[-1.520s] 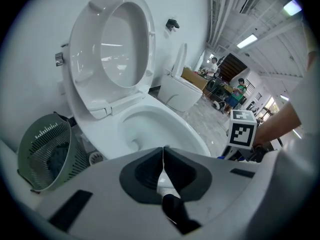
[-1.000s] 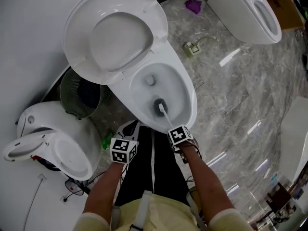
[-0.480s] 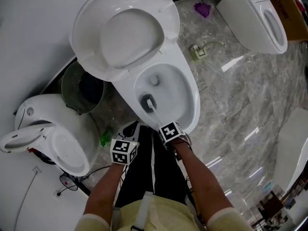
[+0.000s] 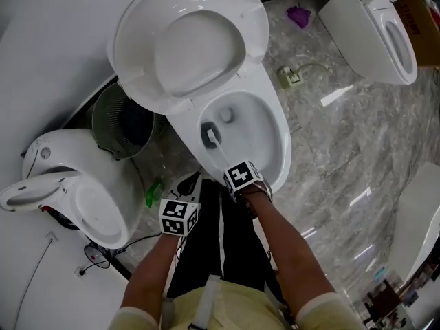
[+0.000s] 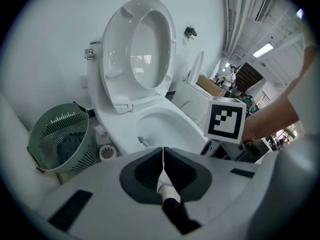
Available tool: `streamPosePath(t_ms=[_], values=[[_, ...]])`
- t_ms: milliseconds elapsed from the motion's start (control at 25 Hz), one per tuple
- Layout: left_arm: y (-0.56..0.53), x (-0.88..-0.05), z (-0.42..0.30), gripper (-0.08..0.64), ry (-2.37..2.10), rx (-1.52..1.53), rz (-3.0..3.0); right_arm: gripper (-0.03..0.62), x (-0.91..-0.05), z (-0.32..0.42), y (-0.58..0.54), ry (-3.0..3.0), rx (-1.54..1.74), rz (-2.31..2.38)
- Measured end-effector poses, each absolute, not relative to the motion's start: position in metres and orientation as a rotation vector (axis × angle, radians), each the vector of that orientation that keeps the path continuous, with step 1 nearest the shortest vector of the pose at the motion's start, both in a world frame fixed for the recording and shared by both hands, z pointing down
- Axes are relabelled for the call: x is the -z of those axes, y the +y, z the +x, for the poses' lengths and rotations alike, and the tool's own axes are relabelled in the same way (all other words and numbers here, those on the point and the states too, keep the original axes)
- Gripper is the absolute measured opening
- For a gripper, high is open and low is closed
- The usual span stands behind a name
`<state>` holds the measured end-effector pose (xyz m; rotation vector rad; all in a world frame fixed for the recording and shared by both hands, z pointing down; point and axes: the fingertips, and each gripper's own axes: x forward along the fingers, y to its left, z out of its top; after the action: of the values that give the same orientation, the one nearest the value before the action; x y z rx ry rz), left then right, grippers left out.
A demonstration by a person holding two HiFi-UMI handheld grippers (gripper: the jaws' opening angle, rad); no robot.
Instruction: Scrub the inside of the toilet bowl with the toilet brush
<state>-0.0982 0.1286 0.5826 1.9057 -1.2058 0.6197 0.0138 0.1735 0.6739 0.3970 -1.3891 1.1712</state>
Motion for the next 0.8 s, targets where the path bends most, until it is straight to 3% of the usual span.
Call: streamPosePath(t_ms=[800], values=[[0.109,-0.578,-0.101,0.015,-1.194,-0.630,1.940,0.032,-0.662,0.043,0.082,-1.478,-1.095,0.625]])
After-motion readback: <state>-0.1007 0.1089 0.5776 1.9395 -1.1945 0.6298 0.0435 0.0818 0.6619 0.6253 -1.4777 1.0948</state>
